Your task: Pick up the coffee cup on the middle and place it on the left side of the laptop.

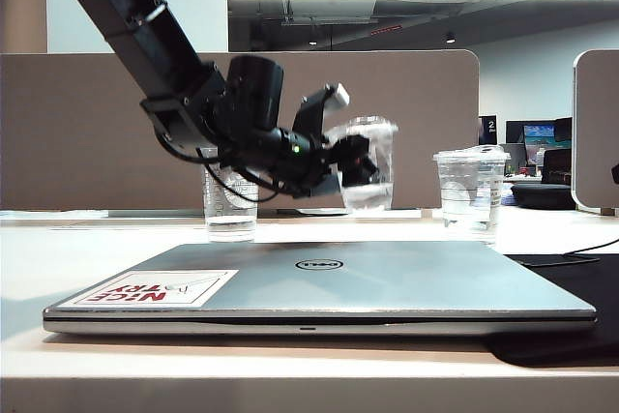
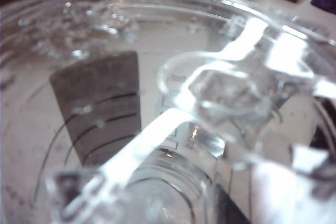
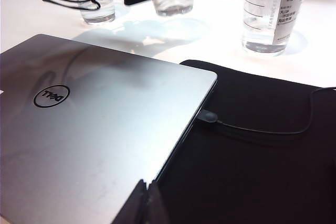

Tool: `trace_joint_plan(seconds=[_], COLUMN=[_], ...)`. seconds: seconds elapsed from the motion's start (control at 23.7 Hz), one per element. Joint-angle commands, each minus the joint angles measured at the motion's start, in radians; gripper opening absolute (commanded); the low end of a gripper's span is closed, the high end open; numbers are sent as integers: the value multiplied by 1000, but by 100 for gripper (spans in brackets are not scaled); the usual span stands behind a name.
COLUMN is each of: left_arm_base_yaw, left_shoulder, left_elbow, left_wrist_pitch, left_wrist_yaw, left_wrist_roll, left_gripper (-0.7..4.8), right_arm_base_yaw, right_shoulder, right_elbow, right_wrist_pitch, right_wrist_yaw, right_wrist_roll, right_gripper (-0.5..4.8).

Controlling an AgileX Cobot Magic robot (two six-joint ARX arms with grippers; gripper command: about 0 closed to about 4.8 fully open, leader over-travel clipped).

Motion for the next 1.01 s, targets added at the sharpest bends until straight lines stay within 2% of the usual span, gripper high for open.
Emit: trace_joint_plan(seconds=[0.04,0.25,0.46,0.63,0.8,1.01], left_arm_base_yaw=[-2,-1,0,2,5,41], left_shoulder=[-35,-92,-124,-157,-228,-390], left_elbow=[-2,-3,-3,-6,-97,-308], left_wrist_pitch=[-14,-101,-124,-141,-79,-23], left_wrist_yaw=[38,44,48,89,77,66], left_wrist_roll=[22,47,54,56,70,76], left_gripper=[295,295,298,300,300,300], right_arm_base_yaw=[0,0,0,0,0,0], right_shoulder=[-2,-31,-42,-42,-42,-44], right_elbow=[-4,-4,-4,-4,-4,-4], right_wrist_pitch=[18,17,18,18,17,18], right_wrist_yaw=[1,1,1,1,1,1], right_wrist_roll=[0,0,0,0,0,0], right_gripper=[-5,-5,-5,-5,-5,-5])
